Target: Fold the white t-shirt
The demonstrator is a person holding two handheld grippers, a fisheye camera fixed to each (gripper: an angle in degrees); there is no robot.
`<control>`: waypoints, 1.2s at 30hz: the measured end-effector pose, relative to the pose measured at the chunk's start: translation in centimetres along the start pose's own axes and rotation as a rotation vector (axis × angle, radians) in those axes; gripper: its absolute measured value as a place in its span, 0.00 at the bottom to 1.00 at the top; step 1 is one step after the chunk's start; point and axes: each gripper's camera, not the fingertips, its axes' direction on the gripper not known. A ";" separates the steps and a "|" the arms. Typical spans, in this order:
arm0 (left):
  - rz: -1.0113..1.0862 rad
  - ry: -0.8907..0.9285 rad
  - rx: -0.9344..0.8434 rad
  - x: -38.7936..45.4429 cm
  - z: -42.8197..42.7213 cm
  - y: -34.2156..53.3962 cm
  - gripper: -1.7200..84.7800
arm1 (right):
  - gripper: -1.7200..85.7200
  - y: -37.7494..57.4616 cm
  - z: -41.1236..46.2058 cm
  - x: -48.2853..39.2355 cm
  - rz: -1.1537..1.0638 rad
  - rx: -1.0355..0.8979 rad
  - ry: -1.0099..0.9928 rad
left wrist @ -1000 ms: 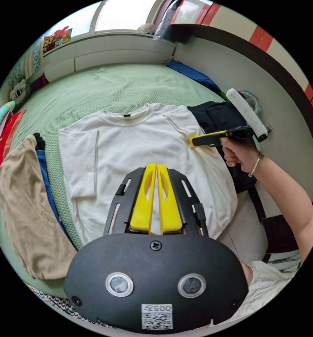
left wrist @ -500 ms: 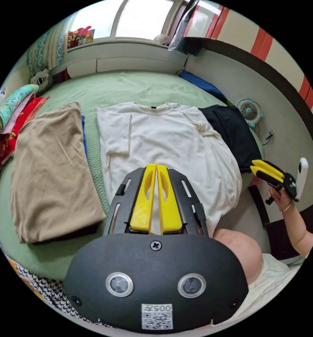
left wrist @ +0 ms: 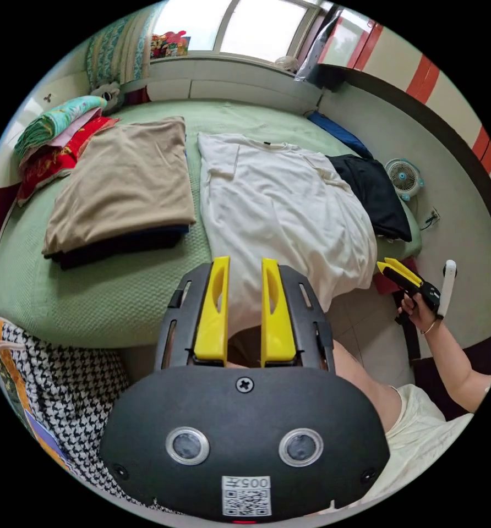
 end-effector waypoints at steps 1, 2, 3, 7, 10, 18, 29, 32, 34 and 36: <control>-0.014 -0.022 0.002 -0.2 -0.1 1.0 0.14 | 0.17 0.3 0.3 0.1 0.001 -0.010 0.002; -0.026 -0.041 -0.006 -0.3 -0.1 1.7 0.15 | 0.17 1.0 0.8 0.4 0.000 -0.031 0.018; -0.030 -0.046 -0.019 -0.3 0.0 2.0 0.15 | 0.17 1.6 1.3 0.7 0.009 -0.061 0.037; -0.046 -0.025 -0.102 -0.6 0.1 3.6 0.15 | 0.15 3.3 2.3 2.3 0.070 -0.137 0.010; -0.043 -0.008 -0.141 -0.7 -0.1 4.6 0.16 | 0.14 4.3 2.8 3.2 0.055 -0.183 -0.015; -0.058 -0.006 -0.157 -1.4 -1.3 7.6 0.18 | 0.04 5.4 2.5 5.0 0.025 -0.292 -0.017; -0.088 -0.027 -0.256 -1.6 -1.5 10.7 0.18 | 0.00 6.6 -7.8 8.5 0.024 -0.099 -0.236; -0.088 -0.042 -0.305 -1.5 -1.0 11.5 0.19 | 0.01 6.7 -10.1 9.3 0.035 -0.051 -0.256; -0.103 -0.069 -0.302 -1.5 -1.3 11.9 0.17 | 0.01 6.9 -11.1 9.7 0.034 -0.029 -0.255; -0.120 -0.083 -0.288 -1.6 -1.9 12.3 0.16 | 0.01 7.4 -12.0 10.0 0.026 -0.016 -0.259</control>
